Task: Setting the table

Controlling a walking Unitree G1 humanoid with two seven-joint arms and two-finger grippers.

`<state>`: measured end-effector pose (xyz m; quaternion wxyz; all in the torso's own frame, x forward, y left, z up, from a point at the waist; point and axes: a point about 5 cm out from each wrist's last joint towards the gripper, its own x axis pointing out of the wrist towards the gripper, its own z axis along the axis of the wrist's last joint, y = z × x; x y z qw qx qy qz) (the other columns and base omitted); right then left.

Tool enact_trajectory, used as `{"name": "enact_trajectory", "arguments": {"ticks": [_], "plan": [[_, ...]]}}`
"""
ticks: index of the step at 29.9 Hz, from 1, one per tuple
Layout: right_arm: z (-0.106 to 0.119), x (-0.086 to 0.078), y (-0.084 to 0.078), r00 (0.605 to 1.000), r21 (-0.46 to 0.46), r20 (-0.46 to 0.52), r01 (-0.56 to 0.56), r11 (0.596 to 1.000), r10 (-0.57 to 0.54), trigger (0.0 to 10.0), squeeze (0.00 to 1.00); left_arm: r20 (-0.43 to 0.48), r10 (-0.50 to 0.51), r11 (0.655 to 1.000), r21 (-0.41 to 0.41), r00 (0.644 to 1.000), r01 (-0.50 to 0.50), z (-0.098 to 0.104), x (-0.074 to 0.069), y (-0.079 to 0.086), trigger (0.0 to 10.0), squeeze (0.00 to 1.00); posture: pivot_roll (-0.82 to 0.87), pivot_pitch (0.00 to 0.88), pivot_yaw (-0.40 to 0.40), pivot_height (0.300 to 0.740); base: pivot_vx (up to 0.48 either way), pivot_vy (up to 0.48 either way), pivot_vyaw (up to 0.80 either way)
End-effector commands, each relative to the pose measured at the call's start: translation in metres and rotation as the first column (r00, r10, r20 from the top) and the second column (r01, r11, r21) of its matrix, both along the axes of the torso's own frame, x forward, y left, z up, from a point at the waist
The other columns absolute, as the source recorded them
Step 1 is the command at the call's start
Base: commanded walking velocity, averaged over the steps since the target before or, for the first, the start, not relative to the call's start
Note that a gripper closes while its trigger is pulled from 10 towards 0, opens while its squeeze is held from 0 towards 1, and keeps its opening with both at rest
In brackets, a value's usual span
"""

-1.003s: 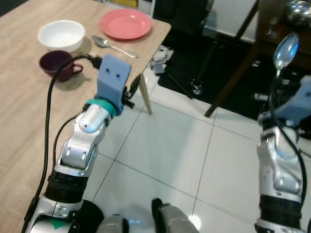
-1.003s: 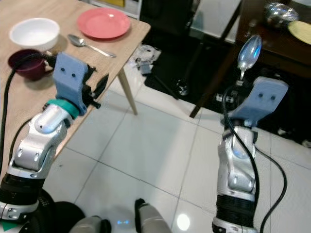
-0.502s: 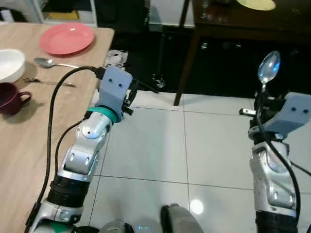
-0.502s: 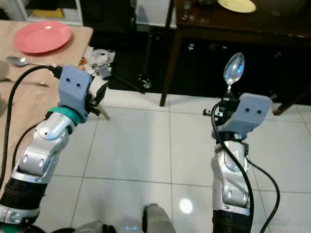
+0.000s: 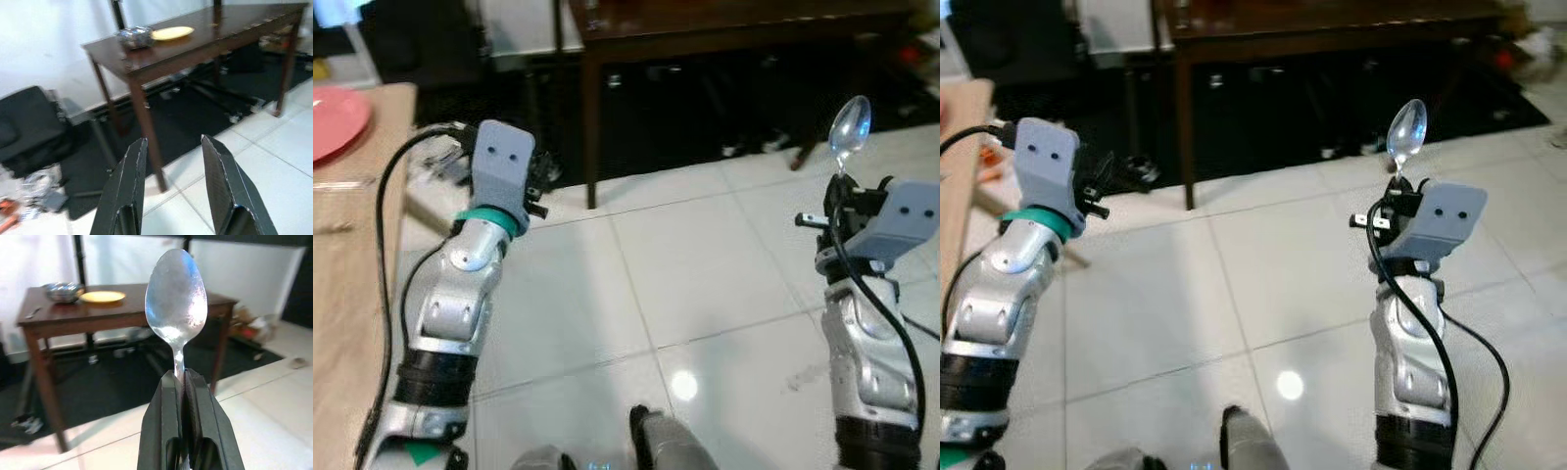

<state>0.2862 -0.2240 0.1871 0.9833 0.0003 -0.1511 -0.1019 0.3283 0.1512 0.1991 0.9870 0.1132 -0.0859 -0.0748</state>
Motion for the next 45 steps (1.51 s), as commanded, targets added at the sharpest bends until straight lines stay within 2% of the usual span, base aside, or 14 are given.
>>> {"name": "enact_trajectory", "arguments": {"ticks": [1, 7, 13, 16, 21, 27, 36, 45], "plan": [[-0.005, 0.000, 0.001, 1.000, 0.014, -0.016, -0.006, 1.000, 0.007, 10.0, 0.00, -0.015, 0.016, 1.000, 0.003, 1.000, -0.016, -0.005, -0.002, 0.004, 10.0, 0.00, 0.03, 0.048, 0.015, 0.740, 0.000, 0.000, -0.80], [-0.001, 0.013, 0.014, 0.997, 0.039, -0.007, -0.072, 0.997, 0.073, 10.0, 0.00, -0.003, 0.104, 0.994, 0.015, 0.995, -0.104, -0.007, -0.011, 0.022, 10.0, 0.00, 0.07, 0.051, -0.022, 0.740, 0.000, 0.000, -0.80], [0.001, 0.021, 0.022, 0.991, 0.082, -0.003, -0.133, 0.988, 0.134, 10.0, 0.00, 0.012, 0.129, 0.992, -0.003, 0.992, -0.129, -0.006, -0.011, 0.025, 10.0, 0.00, 0.08, 0.049, -0.042, 0.740, 0.000, 0.000, -0.40], [0.002, 0.024, 0.024, 0.988, 0.100, -0.002, -0.151, 0.983, 0.152, 10.0, 0.00, 0.018, 0.133, 0.991, -0.009, 0.991, -0.132, -0.005, -0.010, 0.024, 10.0, 0.00, 0.08, 0.046, -0.046, 0.740, 0.000, 0.000, 0.00], [0.002, 0.023, 0.024, 0.989, 0.104, 0.003, -0.147, 0.984, 0.148, 10.0, 0.00, 0.080, 0.094, 0.995, 0.009, 0.992, -0.095, 0.002, -0.006, 0.015, 10.0, 0.00, 0.06, 0.042, -0.039, 0.740, 0.127, 0.000, 0.00], [-0.001, 0.019, 0.022, 0.991, 0.112, 0.003, -0.134, 0.985, 0.135, 10.0, 0.00, 0.088, 0.055, 0.998, 0.025, 0.995, -0.057, 0.004, -0.002, 0.004, 10.0, 0.00, 0.04, 0.040, -0.023, 0.740, 0.401, 0.000, 0.00], [-0.004, 0.016, 0.019, 0.993, 0.116, -0.004, -0.114, 0.987, 0.115, 10.0, 0.00, 0.092, 0.031, 0.999, 0.029, 0.995, -0.034, 0.005, 0.001, -0.001, 10.0, 0.00, 0.02, 0.038, -0.010, 0.740, 0.475, 0.000, 0.00], [-0.004, 0.015, 0.016, 0.995, 0.124, -0.007, -0.095, 0.988, 0.097, 10.0, 0.00, 0.097, 0.018, 0.999, 0.033, 0.995, -0.022, 0.004, 0.002, -0.004, 10.0, 0.00, 0.02, 0.038, -0.003, 0.740, 0.480, 0.000, -0.77]]}}
